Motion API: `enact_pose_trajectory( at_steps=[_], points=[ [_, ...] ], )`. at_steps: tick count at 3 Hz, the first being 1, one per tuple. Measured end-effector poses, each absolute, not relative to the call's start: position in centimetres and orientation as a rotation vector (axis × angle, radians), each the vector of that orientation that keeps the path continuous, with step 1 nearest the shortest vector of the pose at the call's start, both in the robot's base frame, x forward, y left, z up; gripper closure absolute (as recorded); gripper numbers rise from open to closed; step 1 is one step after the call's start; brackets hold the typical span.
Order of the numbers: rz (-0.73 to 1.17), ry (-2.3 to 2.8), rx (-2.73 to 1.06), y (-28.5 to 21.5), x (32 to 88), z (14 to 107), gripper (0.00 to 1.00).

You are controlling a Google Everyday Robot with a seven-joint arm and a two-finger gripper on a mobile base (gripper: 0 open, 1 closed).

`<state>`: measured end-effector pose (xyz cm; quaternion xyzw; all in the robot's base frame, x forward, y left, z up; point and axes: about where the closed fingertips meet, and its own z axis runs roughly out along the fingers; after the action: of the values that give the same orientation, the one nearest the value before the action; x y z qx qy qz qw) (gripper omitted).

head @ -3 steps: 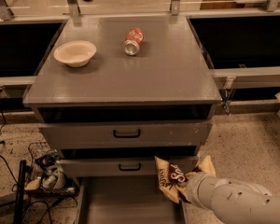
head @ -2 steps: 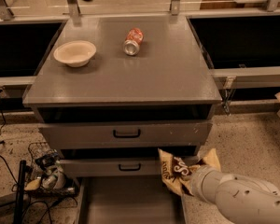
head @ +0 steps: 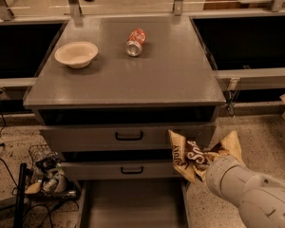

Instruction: Pick brown chip bag from bottom drawer and place on counter

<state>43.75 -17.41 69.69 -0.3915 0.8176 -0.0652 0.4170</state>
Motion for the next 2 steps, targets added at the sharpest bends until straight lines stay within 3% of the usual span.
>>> enact_pose_trajectory(
  at_steps=[2],
  points=[
    [-0.183, 1.999, -0.931, -17.7, 45.9, 71.8, 1.00]
  ],
)
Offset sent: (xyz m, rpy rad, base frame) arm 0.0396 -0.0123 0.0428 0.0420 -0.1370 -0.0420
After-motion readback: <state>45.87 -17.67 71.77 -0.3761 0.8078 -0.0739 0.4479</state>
